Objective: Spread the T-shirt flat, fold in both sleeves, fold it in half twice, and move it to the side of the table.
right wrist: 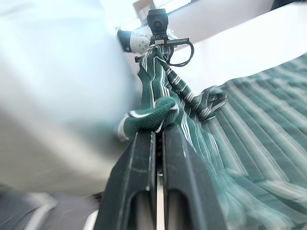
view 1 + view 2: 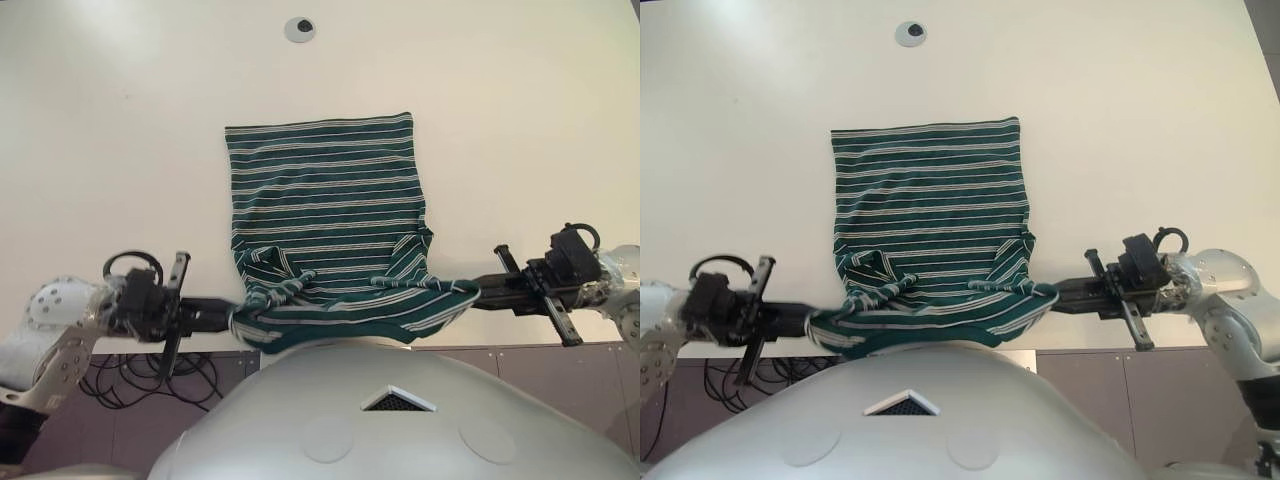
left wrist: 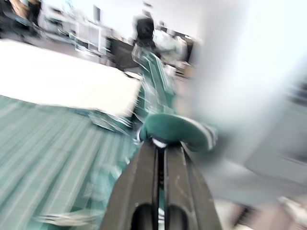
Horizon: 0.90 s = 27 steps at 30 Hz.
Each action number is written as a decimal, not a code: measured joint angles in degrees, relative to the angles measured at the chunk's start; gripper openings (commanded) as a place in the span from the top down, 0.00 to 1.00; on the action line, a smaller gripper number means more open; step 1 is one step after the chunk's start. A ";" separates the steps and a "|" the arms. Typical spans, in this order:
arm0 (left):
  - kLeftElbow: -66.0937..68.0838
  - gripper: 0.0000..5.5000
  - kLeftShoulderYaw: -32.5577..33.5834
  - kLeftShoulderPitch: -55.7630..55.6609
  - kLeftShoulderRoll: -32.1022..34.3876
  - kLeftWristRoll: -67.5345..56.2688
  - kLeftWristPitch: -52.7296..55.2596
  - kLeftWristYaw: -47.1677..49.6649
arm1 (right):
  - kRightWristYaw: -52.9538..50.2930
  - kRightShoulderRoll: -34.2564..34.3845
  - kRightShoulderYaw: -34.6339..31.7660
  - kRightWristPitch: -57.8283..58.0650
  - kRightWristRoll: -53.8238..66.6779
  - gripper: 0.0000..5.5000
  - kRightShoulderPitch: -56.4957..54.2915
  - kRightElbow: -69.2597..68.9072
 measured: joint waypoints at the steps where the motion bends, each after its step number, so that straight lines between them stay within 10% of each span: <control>1: 2.49 1.00 0.06 -4.00 -2.49 2.52 0.26 3.05 | -2.11 2.40 0.60 0.07 -2.39 1.00 -2.86 2.46; 13: 35.37 1.00 -2.97 -33.06 -21.30 31.72 6.39 25.05 | -21.85 26.47 4.25 -1.20 -27.99 1.00 -34.49 39.22; 27: 52.92 0.65 8.22 -52.57 -29.71 27.84 25.14 30.34 | -34.83 39.30 -6.30 -0.67 -33.37 0.58 -55.35 70.89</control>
